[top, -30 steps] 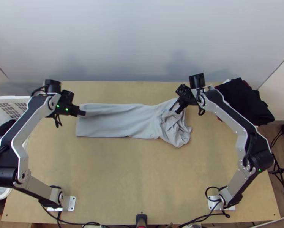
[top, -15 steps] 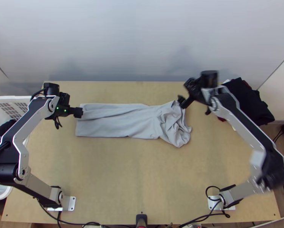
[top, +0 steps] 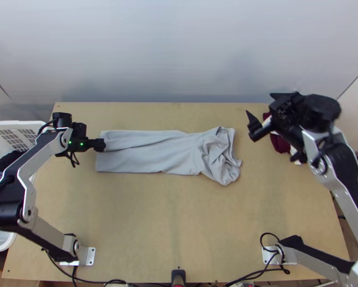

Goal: Fold the t-shirt

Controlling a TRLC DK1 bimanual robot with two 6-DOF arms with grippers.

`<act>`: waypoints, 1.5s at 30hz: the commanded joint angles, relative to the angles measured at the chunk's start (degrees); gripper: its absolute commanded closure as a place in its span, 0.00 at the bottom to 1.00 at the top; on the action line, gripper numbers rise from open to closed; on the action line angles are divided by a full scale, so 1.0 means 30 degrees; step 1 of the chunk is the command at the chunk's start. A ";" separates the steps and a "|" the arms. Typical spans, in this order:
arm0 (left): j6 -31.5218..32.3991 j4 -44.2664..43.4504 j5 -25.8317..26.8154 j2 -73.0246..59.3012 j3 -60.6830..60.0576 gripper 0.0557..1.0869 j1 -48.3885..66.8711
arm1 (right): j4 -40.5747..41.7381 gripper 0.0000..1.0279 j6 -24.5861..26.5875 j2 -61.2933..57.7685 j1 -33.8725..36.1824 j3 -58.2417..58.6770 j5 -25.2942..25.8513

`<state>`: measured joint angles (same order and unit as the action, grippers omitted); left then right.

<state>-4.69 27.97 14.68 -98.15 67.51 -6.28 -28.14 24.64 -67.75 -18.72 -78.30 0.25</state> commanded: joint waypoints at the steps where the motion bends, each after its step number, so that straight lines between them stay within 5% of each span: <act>1: 0.1006 -0.0093 0.2051 -0.2001 0.1024 0.04 -0.0454 | -0.1108 0.03 -0.0275 0.1781 -0.0352 -0.0032 0.0854; 8: 0.1592 0.0932 0.5098 -0.3085 0.1815 0.06 -0.0542 | -0.1958 0.03 -0.0275 0.1810 -0.0410 -0.0384 0.1264; 10: 0.1533 0.1899 0.5684 -0.3700 0.2313 0.14 -0.0513 | -0.2133 0.03 -0.0334 0.1840 -0.0557 -0.0413 0.1322; 12: 0.1533 0.2221 0.5977 -0.4462 0.2576 0.30 -0.0396 | -0.2133 0.03 -0.0392 0.1928 -0.0938 -0.0413 0.1645; 13: 0.1592 0.2280 0.6358 -0.4725 0.2664 0.45 -0.0366 | -0.2133 0.03 -0.0568 0.1957 -0.1084 -0.0442 0.1791; 15: 0.1621 0.2455 0.7442 -0.5106 0.2869 0.92 -0.0249 | -0.2221 0.03 -0.0715 0.2015 -0.1084 -0.0471 0.1908; 16: 0.1680 0.2690 0.7705 -0.5106 0.3016 0.96 -0.0161 | -0.2309 0.03 -0.0744 0.2074 -0.1084 -0.0442 0.1908; 26: 0.2881 0.3451 0.7442 -0.2733 0.4012 0.96 0.0395 | -0.3276 0.03 -0.2883 0.3773 -0.1348 0.0759 0.2084; 38: 0.3819 0.7201 0.4336 -0.1649 0.9813 0.96 0.5640 | -0.3071 0.03 -0.5754 0.6439 -0.1582 0.3982 0.2084; 45: 0.4844 0.7670 0.2491 -0.3465 1.2742 0.96 0.9419 | -0.3276 0.03 -0.6047 0.7758 -0.1289 0.5359 0.2084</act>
<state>7.11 49.12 26.22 -104.88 97.23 12.43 -37.41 8.01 -48.21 -23.29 -66.30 6.48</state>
